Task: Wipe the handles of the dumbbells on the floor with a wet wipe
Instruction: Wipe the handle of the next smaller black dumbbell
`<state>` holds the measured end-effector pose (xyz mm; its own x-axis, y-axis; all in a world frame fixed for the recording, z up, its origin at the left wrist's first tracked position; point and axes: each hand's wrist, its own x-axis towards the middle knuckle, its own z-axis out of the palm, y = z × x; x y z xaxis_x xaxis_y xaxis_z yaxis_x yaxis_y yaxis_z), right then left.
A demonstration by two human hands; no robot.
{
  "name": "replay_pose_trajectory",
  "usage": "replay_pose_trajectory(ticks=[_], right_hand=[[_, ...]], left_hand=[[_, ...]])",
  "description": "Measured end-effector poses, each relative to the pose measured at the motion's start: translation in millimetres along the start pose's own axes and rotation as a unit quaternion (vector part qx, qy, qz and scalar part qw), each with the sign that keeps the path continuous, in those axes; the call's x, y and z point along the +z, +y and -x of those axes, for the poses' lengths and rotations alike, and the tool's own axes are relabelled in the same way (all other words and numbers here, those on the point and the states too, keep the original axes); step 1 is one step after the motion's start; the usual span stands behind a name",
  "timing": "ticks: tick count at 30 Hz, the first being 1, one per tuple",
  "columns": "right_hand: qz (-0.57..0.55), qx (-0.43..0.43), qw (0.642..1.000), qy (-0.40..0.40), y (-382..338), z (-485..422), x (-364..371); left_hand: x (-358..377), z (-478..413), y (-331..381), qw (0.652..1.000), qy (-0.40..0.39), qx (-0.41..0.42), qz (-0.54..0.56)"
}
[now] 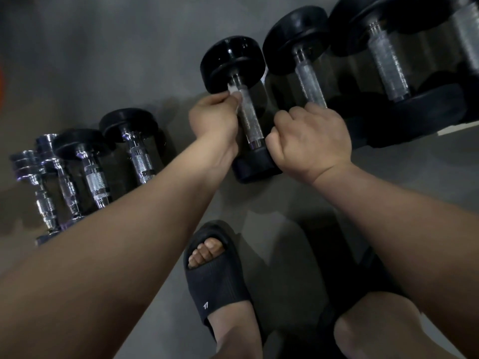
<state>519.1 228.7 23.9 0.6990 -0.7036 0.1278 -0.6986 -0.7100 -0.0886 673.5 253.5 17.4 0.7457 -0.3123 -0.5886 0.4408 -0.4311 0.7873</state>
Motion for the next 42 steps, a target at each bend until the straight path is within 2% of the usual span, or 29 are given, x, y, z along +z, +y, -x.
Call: replay_pose_trajectory(ticks=[4, 8, 11, 14, 20, 22, 25, 27, 29, 33, 35, 39, 42], right_hand=[[0.000, 0.001, 1.000, -0.004, 0, -1, -1], [-0.001, 0.001, 1.000, -0.005, 0, -1, 0], [-0.004, -0.001, 1.000, -0.005, 0, 0, -1], [-0.003, -0.005, 1.000, -0.004, 0, 0, -2], [-0.001, -0.008, 1.000, 0.012, 0, 1, 1], [0.000, -0.007, 1.000, 0.017, 1, 1, 1], [-0.002, -0.007, 1.000, 0.015, 1, 1, 1], [-0.003, -0.007, 1.000, 0.018, 0, 1, 1], [0.001, -0.007, 1.000, 0.019, 0, 0, 1], [-0.001, -0.005, 1.000, 0.013, 1, 1, 2], [0.000, -0.005, 1.000, 0.012, 1, 2, 1], [-0.002, -0.002, 1.000, 0.011, 0, 2, 0], [-0.003, 0.004, 1.000, 0.007, -1, 2, 0]], left_hand=[[8, -14, 5, 0.998, -0.009, -0.018, 0.054], [0, -18, 4, 0.991, -0.091, -0.081, 0.058], [-12, -13, 2, 0.986, -0.135, -0.099, -0.008], [-25, -7, -7, 0.980, -0.167, -0.072, -0.076], [-49, 6, -6, 0.929, -0.267, -0.005, -0.255], [-45, 11, -3, 0.933, -0.244, 0.015, -0.263], [-32, 4, 6, 0.954, -0.152, 0.065, -0.250], [-24, -2, 15, 0.956, -0.115, 0.094, -0.253], [-23, -2, 20, 0.943, -0.139, 0.106, -0.284], [-40, 15, 5, 0.884, -0.236, 0.065, -0.397], [-41, 17, 0, 0.895, -0.220, 0.076, -0.381], [-22, 1, 10, 0.940, -0.115, 0.139, -0.290], [-11, -9, 13, 0.939, -0.073, 0.197, -0.271]])
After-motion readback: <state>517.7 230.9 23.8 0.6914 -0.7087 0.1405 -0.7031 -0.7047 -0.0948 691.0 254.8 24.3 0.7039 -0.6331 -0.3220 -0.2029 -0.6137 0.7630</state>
